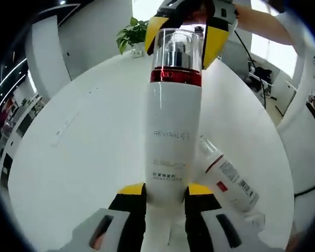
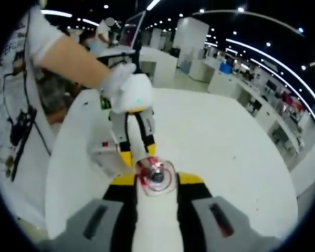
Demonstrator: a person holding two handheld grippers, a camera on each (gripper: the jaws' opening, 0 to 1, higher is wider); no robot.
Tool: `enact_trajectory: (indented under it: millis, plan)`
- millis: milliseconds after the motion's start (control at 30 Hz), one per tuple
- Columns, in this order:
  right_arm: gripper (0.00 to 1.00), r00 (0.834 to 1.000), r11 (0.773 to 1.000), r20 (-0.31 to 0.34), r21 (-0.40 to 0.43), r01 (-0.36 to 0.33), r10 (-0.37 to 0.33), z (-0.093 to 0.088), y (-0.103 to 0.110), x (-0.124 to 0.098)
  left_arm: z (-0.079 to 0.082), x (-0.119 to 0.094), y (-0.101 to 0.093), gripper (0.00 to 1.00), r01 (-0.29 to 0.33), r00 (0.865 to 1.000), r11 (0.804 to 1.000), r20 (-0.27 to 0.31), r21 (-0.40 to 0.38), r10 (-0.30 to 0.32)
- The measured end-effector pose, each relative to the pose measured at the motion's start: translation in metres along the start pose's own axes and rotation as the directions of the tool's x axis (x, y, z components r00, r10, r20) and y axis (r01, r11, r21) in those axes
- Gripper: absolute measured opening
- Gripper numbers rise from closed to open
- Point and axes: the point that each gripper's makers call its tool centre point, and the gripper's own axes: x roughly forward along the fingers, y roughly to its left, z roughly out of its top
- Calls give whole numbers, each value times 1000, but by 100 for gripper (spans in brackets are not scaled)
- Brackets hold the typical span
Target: Arrange the skincare products in the storage area until every visible bottle or jar stands upright without overlapping.
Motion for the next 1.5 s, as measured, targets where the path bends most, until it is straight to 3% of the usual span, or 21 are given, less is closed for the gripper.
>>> enact_trajectory:
  millis: [200,633,733,867,933,1000,1100,1167,1267,1333,1433,1500]
  plan:
    - [25,996,999,86,39,-18,15,28,2,3,3,6,-5,25,39,999,999,28,-17,-39]
    - [26,997,999,78,-49,16,-12,56,12,25,-1,8,-6,27,73,996,996,57,-47,-70]
    - [26,996,998,84,-62,19,-14,61,14,30,-2,8,-6,28,67,995,995,75,-73,-61]
    - [26,994,999,106,-47,17,-12,67,16,34,2,5,-9,32,84,991,979,119,-185,-62]
    - [25,993,999,116,-27,23,-20,68,16,34,4,-1,-8,34,86,987,970,152,-228,-52]
    - [25,992,1000,127,-17,26,-23,68,16,34,5,-8,-9,35,55,985,981,171,-188,-22]
    - [27,988,999,149,9,31,-32,68,14,30,6,-17,-11,35,25,979,982,201,-190,14]
    - [33,973,997,220,62,52,-64,69,8,25,9,-25,-8,35,-7,971,978,233,-207,56]
    - [44,958,989,283,150,9,-51,55,11,21,8,-36,-6,33,-66,960,973,253,-223,123]
    - [43,968,981,251,189,-46,-3,33,19,27,9,-43,-5,31,-108,945,962,273,-250,177]
    - [45,978,975,205,211,-66,22,10,22,42,8,-49,-1,30,-165,924,939,285,-303,254]
    - [46,975,965,215,243,-98,45,5,25,52,6,-48,-3,31,-174,925,933,274,-314,264]
